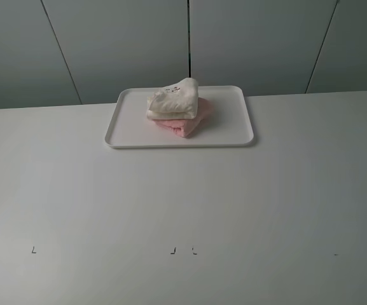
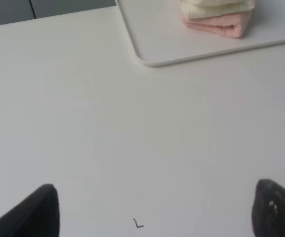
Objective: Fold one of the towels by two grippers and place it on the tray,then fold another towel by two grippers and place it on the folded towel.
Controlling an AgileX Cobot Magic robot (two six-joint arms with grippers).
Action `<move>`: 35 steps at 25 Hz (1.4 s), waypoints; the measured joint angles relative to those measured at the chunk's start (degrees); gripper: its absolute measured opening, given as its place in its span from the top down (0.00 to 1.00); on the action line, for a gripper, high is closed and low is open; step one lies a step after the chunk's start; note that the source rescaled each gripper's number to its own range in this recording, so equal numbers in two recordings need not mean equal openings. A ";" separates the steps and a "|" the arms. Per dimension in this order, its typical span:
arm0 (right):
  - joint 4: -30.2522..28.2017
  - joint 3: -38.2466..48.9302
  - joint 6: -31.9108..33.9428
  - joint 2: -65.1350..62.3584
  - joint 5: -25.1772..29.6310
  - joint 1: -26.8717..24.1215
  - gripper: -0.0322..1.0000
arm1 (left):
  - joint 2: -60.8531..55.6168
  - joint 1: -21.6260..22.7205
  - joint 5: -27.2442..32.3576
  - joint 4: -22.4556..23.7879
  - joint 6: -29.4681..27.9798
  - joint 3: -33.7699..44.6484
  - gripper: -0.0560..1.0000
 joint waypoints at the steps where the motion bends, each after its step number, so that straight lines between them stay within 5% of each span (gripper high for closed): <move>1: 0.00 0.00 0.34 0.00 -0.01 0.00 0.00 | -0.46 0.00 -0.10 0.00 0.11 0.00 0.00; 25: -0.71 1.22 1.25 -0.22 -2.26 0.20 0.00 | -1.20 0.74 -0.10 0.45 0.22 0.00 0.00; 35: 0.05 1.22 1.48 -0.22 -2.26 -4.96 0.00 | -1.20 19.44 -0.15 0.45 0.22 0.00 0.00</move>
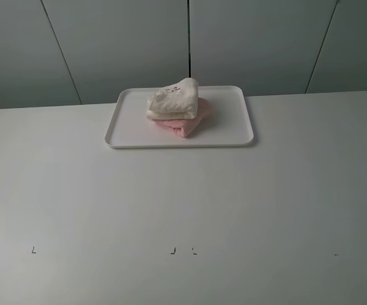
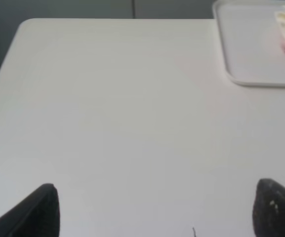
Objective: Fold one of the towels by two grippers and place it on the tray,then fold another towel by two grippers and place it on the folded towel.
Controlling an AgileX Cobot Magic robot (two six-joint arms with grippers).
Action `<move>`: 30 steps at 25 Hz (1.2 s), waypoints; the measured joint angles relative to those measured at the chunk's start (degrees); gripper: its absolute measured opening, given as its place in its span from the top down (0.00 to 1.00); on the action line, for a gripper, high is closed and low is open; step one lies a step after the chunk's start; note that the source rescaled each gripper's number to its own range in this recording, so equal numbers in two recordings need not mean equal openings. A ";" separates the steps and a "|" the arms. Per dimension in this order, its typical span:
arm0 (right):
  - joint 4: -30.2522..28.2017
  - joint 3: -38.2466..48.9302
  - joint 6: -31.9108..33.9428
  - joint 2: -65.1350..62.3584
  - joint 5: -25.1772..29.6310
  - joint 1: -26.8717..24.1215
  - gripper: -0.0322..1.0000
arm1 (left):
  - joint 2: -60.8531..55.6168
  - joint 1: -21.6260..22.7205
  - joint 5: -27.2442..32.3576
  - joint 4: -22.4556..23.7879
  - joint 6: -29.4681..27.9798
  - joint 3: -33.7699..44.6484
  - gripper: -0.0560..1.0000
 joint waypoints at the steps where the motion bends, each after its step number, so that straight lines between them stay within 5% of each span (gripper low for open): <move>1: 0.00 0.00 0.00 0.00 0.00 0.00 0.00 | 0.00 1.66 0.00 0.00 0.00 0.00 0.00; 30: 0.23 0.00 0.14 0.00 0.00 1.56 0.00 | 0.00 3.45 0.00 0.47 0.00 0.00 0.00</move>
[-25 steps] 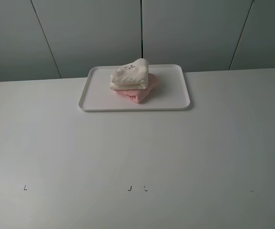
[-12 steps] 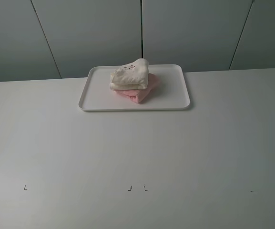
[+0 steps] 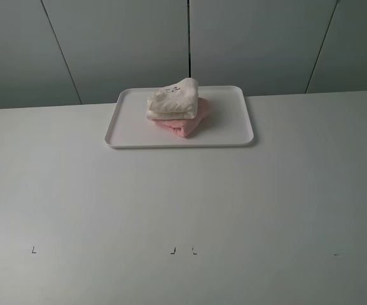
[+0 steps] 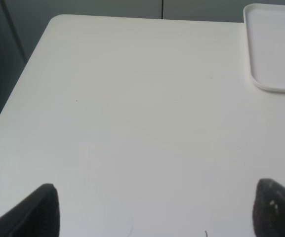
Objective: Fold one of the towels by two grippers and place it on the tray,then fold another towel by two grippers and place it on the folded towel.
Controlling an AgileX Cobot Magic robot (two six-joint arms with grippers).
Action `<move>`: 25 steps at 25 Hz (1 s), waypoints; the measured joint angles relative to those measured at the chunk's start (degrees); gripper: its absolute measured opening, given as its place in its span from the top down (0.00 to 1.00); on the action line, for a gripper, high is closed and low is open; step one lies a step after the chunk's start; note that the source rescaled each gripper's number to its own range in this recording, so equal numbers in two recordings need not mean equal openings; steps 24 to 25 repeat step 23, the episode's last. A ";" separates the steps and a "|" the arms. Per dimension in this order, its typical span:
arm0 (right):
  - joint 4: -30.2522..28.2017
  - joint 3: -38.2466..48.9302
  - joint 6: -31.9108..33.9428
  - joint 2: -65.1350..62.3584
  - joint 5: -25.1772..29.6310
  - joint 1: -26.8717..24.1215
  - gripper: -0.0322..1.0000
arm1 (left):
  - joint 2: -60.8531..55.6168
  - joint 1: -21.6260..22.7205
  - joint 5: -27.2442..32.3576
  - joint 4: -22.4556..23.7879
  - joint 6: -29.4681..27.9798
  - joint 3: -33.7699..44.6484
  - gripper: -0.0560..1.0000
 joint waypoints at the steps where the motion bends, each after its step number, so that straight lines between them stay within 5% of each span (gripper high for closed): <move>1: 0.00 0.00 0.00 0.00 0.00 0.00 0.00 | 0.00 0.00 0.00 0.00 0.00 0.00 0.00; 25: 0.00 0.00 0.00 0.00 0.00 0.00 0.00 | 0.00 0.00 0.00 0.00 0.10 0.00 0.00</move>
